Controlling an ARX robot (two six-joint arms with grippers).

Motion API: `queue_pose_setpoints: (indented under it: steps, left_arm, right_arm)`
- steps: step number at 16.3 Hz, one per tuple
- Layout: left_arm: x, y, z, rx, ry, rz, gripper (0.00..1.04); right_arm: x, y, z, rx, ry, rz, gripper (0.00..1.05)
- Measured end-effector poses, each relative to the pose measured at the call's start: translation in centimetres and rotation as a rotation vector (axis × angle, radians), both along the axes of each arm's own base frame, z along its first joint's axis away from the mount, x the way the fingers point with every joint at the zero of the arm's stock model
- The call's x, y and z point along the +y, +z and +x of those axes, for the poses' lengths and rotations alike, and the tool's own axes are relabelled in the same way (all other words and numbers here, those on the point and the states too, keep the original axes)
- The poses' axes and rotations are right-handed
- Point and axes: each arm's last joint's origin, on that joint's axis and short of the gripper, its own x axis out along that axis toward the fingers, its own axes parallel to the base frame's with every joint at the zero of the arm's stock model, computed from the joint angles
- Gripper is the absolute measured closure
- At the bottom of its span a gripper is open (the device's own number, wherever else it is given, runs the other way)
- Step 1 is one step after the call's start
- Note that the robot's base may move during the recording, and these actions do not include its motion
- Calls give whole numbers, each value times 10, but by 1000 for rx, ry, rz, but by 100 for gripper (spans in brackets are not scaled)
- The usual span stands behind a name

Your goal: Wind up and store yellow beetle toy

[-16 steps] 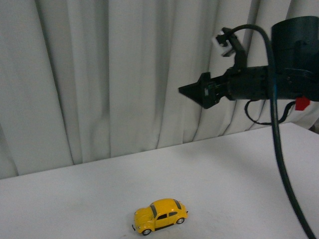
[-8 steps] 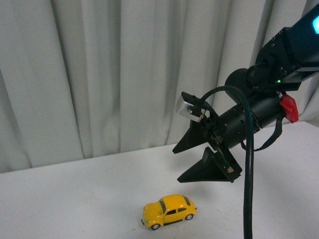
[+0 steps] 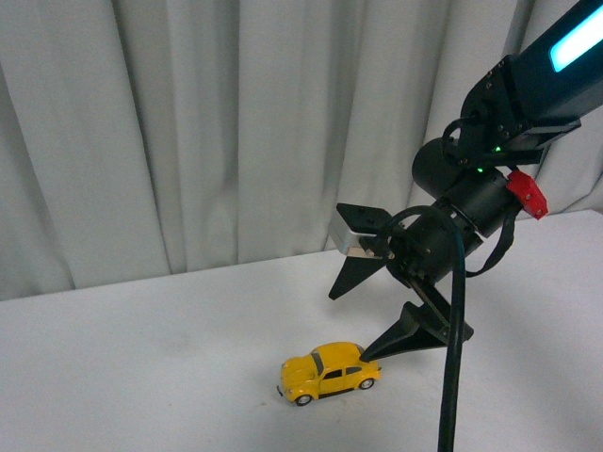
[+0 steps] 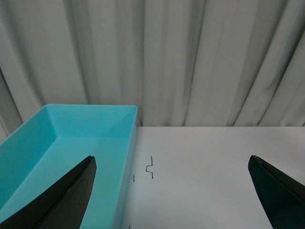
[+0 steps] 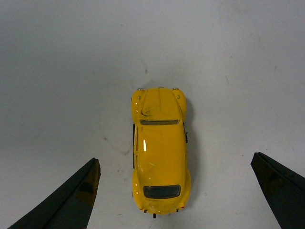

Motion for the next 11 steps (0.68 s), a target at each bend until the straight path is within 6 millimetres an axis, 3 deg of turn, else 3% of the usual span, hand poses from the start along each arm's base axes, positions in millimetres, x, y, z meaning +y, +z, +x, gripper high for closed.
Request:
queue_pose_setpoints:
  steps: [6,11]
  left_arm:
    - [0,0,0,0,0,0,7]
    - [0,0,0,0,0,0,7]
  right_arm:
    - [14,-16,8,2,-17,-37,7]
    - [27,-43,-7,81,-83,-97,7]
